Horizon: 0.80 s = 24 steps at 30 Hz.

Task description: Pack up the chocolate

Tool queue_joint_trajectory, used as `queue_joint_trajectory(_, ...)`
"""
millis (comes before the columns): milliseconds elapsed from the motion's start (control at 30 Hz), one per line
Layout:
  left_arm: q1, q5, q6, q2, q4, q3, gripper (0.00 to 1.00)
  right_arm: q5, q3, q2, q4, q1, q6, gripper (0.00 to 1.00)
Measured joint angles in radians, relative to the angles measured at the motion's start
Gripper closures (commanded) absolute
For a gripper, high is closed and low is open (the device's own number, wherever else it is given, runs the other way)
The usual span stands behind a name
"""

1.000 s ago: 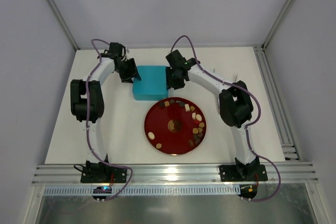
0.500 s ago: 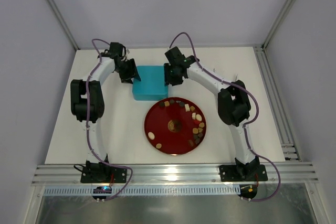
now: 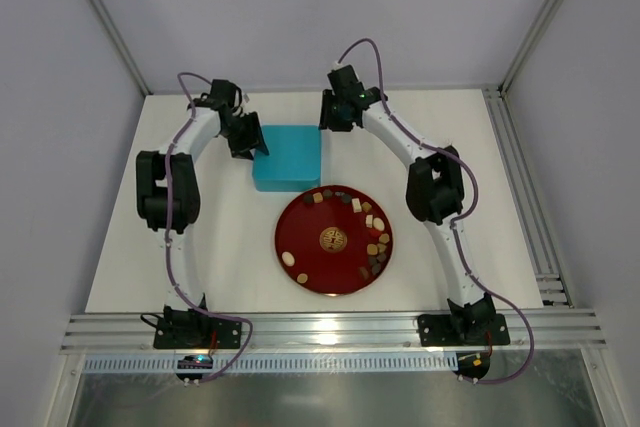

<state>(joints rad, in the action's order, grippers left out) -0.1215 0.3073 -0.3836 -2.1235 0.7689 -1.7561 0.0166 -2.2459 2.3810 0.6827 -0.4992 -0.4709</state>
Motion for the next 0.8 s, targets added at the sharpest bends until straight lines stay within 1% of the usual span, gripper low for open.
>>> queue_joint_trajectory(133, -0.013, -0.01, 0.006, -0.01, 0.02, -0.019, 0.5, -0.013, -0.028, 0.074, -0.024, -0.006, -0.006, 0.54)
queue_joint_trajectory(367, -0.025, -0.025, 0.024, -0.02, 0.045, -0.045, 0.5, 0.001, -0.028, 0.075, -0.039, -0.011, 0.0, 0.53)
queue_joint_trajectory(567, -0.029, -0.039, 0.027, -0.024, 0.066, -0.062, 0.48, 0.013, -0.022, 0.058, -0.04, -0.011, 0.008, 0.53)
queue_joint_trajectory(800, -0.026, -0.066, 0.03, -0.028, 0.119, -0.094, 0.45, 0.011, 0.0, -0.015, -0.043, -0.01, 0.021, 0.52)
